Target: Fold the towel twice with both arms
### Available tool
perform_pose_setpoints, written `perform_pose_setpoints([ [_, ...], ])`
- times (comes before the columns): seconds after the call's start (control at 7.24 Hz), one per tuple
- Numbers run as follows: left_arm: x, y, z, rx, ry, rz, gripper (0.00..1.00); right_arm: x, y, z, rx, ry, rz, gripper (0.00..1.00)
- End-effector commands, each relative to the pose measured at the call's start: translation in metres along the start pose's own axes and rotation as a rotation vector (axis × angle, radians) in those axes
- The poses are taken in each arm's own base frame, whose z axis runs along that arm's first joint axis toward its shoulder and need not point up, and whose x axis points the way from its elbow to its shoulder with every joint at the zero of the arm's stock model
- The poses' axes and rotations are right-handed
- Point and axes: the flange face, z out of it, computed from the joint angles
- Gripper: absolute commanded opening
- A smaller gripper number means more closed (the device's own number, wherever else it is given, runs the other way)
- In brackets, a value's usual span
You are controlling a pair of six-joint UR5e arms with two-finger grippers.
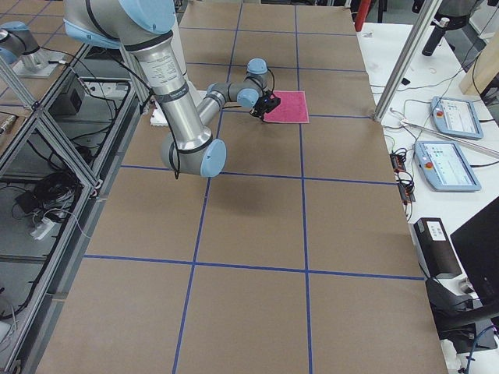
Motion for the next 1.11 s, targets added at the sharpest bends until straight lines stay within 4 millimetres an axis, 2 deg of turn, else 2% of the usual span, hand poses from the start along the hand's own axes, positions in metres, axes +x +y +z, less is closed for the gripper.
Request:
perform_pose_setpoints([
  [0.0, 0.027, -0.011, 0.004, -0.02, 0.047, -0.051, 1.0, 0.02, -0.011, -0.009, 0.001, -0.002, 0.001, 0.0],
  [0.14, 0.041, -0.019, 0.003, -0.019, 0.055, -0.081, 1.0, 0.03, -0.018, -0.015, 0.003, -0.004, 0.001, 0.0],
  [0.28, 0.046, -0.021, 0.003, -0.019, 0.059, -0.085, 1.0, 0.03, -0.03, -0.022, 0.011, -0.012, 0.011, 0.0],
  [0.41, 0.059, -0.024, 0.007, -0.029, 0.062, -0.105, 1.0, 0.034, -0.037, -0.021, 0.019, -0.007, 0.016, 0.0],
  [0.55, 0.105, -0.038, 0.017, -0.048, 0.078, -0.143, 1.0, 0.039, -0.037, -0.018, 0.022, -0.001, 0.014, 0.0],
  [0.69, 0.151, -0.036, 0.035, -0.075, 0.102, -0.125, 1.0, 0.052, -0.032, -0.019, 0.014, 0.004, 0.008, 0.0],
  [0.83, 0.177, -0.029, 0.045, -0.068, 0.141, -0.142, 1.0, 0.064, -0.027, -0.024, 0.004, 0.004, 0.003, 0.0],
  [0.97, 0.211, -0.024, 0.05, -0.061, 0.2, -0.198, 1.0, 0.067, -0.018, -0.024, -0.007, 0.006, -0.002, 0.0],
])
